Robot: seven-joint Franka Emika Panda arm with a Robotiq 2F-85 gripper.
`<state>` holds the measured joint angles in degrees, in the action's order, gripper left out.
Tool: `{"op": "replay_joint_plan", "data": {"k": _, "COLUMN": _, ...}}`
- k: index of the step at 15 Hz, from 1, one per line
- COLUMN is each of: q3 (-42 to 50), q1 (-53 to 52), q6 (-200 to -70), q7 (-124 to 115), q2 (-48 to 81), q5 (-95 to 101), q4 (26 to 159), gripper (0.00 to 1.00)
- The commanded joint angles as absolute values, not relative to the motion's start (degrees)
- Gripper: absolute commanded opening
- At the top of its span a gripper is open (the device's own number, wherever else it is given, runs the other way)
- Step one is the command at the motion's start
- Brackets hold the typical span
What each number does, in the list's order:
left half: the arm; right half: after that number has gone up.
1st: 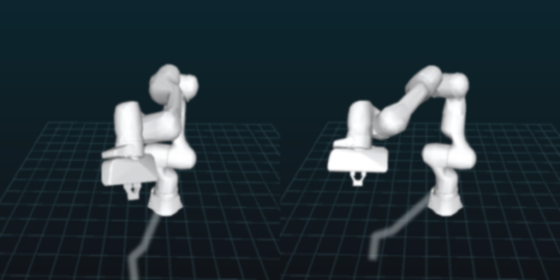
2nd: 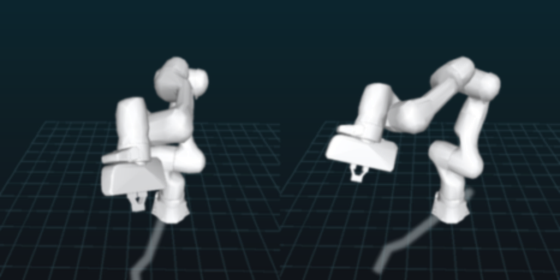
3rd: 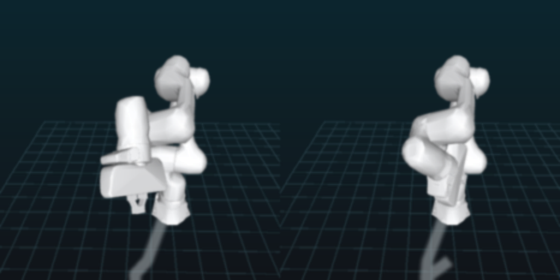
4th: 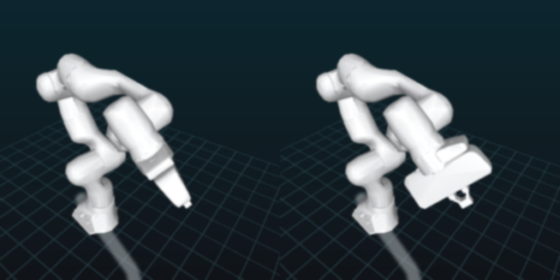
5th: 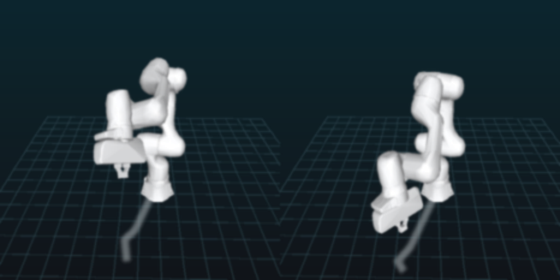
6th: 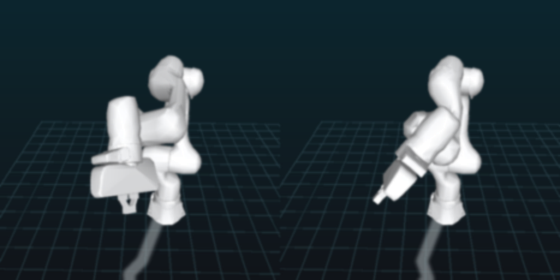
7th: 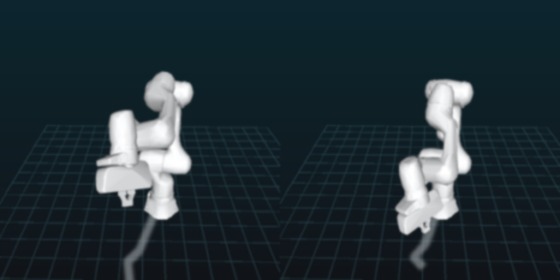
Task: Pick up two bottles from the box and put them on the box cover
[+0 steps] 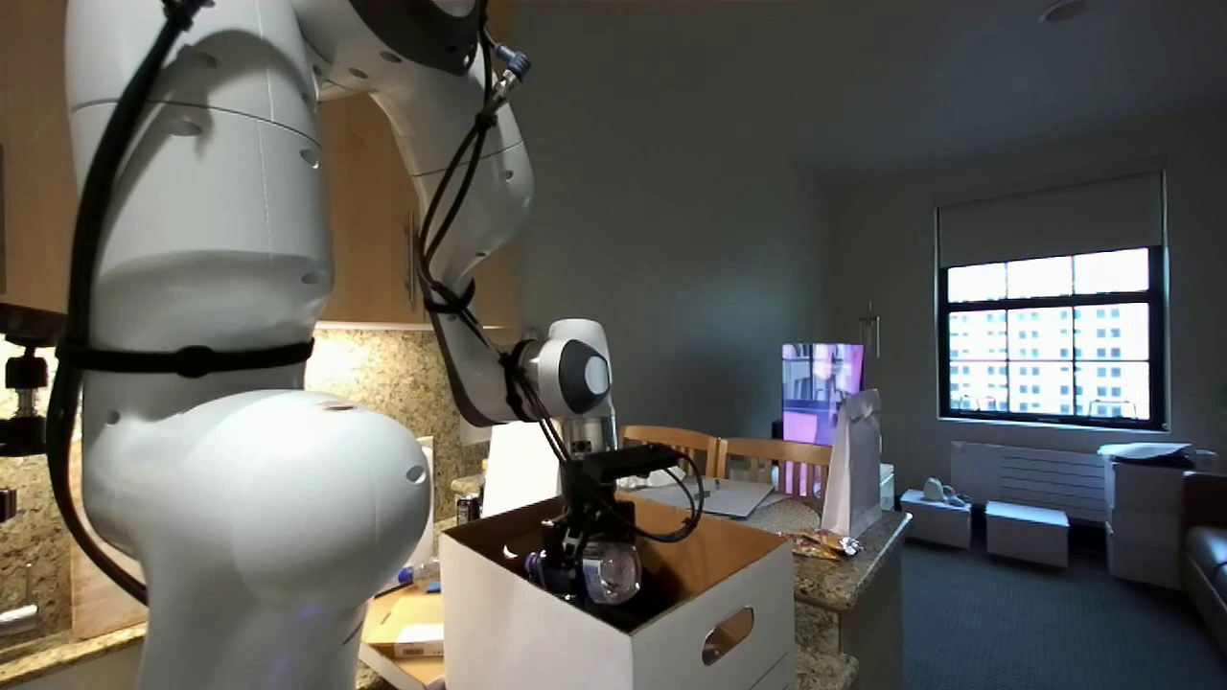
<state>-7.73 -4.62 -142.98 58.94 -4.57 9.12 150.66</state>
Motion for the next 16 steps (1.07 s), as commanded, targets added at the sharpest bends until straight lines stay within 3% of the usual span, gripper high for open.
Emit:
{"op": "replay_joint_plan", "data": {"k": 1, "q3": -6.5, "q1": -5.9, "q6": -136.5, "q7": 59.7, "q2": -6.4, "q5": 8.3, "q4": 146.8, "gripper": 0.34}}
{"op": "replay_joint_plan", "data": {"k": 16, "q3": -8.3, "q1": -8.7, "q6": -132.9, "q7": 47.5, "q2": -4.6, "q5": 10.7, "q4": 131.5, "gripper": 0.34}}
